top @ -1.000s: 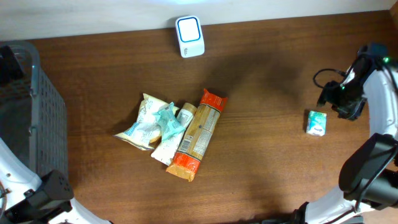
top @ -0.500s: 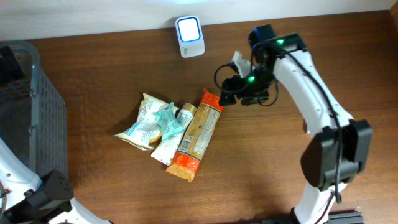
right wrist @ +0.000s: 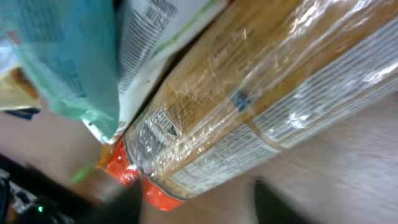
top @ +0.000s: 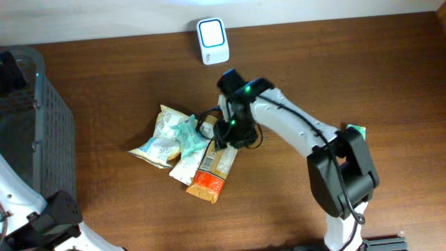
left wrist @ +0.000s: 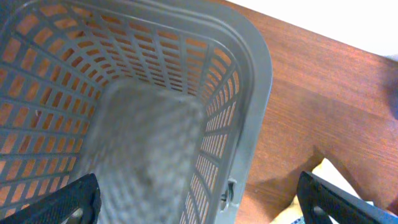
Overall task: Scan the item barcode
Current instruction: 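Reach the right gripper to the pasta pack and grasp it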
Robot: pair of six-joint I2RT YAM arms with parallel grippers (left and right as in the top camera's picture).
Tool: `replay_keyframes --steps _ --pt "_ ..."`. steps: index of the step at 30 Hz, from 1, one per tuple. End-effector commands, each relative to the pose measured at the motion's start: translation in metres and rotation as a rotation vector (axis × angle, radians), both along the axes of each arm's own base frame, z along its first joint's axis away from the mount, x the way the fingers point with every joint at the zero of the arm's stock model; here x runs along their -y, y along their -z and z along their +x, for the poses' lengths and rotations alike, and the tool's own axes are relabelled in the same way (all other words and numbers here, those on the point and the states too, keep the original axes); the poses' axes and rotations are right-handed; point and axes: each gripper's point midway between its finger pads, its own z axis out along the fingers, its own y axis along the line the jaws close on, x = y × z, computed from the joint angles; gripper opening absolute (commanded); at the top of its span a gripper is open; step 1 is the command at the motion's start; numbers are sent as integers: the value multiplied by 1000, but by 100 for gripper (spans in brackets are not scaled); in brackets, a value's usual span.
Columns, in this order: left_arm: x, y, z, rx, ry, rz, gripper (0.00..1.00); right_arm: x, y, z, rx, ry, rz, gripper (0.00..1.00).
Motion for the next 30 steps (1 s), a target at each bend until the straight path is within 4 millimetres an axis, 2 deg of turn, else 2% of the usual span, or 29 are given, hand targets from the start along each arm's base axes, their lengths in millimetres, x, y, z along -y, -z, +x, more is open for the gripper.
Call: replay_keyframes --steps 1,2,7,9,11,13,18,27,28,30 --pt "1 -2 1 7 17 4 99 5 16 -16 -55 48 -51 33" --pt "1 -2 1 7 17 4 99 8 20 -20 -72 51 -58 38" --pt "1 -2 1 7 17 4 99 11 32 -34 -121 49 -53 39" --pt "1 -2 1 7 17 4 99 4 33 -28 -92 46 -24 39" --pt "1 -2 1 7 17 4 99 -1 33 -18 -57 70 -6 45" --pt "1 -2 1 7 17 4 99 -4 35 -14 -48 87 2 46" --pt "1 -2 1 7 17 4 99 2 52 -25 -92 111 -19 53" --pt "1 -2 1 7 17 4 99 2 69 -30 -108 178 -2 53" --pt "1 -2 1 7 17 4 99 2 69 -29 -106 180 -1 52" --pt "1 -2 1 7 17 4 99 4 69 -28 -109 188 2 24"
